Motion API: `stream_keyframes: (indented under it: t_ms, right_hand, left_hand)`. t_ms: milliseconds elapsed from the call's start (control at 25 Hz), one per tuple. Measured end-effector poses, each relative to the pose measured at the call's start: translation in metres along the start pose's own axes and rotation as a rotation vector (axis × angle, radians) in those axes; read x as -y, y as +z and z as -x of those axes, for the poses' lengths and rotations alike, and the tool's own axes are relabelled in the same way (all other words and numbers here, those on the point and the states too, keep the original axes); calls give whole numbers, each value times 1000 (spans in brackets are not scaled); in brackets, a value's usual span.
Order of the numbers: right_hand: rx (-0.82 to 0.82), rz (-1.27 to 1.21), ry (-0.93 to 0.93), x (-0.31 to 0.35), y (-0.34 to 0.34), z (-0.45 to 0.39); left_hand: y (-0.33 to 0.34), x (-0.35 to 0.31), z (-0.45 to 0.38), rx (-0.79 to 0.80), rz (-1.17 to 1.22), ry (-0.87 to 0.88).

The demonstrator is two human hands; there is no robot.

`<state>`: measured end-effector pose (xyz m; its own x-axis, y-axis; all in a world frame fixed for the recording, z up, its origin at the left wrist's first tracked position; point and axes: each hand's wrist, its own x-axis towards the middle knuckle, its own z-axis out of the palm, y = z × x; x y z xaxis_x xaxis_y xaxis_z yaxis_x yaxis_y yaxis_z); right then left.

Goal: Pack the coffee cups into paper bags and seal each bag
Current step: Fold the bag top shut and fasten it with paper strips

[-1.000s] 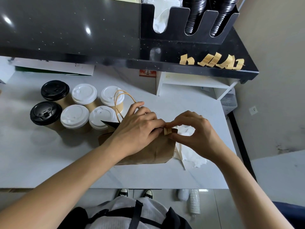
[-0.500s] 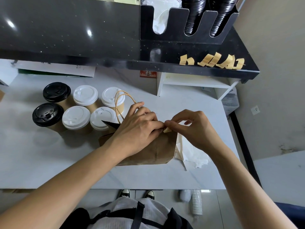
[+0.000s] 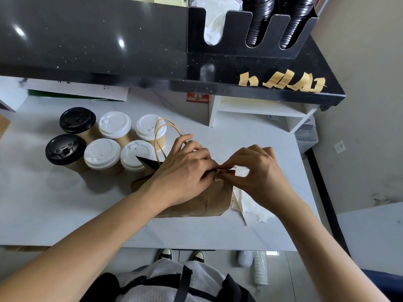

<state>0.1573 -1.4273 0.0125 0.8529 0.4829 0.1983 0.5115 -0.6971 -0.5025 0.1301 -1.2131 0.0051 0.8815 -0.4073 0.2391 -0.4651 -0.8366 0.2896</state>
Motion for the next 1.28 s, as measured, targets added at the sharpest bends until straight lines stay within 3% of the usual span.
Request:
stream_keyframes:
  t_ms: [200, 520, 920, 1120, 1280]
  right_hand:
    - [56, 38, -23, -2, -4, -3]
    - [39, 33, -69, 1, -4, -6]
    - [110, -23, 53, -5, -1, -6]
    - [126, -47, 71, -8, 0, -6]
    - [135, -45, 80, -8, -1, -6]
  left_hand:
    - [-1, -4, -1, 23, -20, -2]
    - [-3, -10, -2, -199, -134, 129]
    - [-4, -8, -3, -225, -138, 156]
    - [-26, -5, 15, -430, -143, 141]
    - [-43, 19, 62, -558, -99, -22]
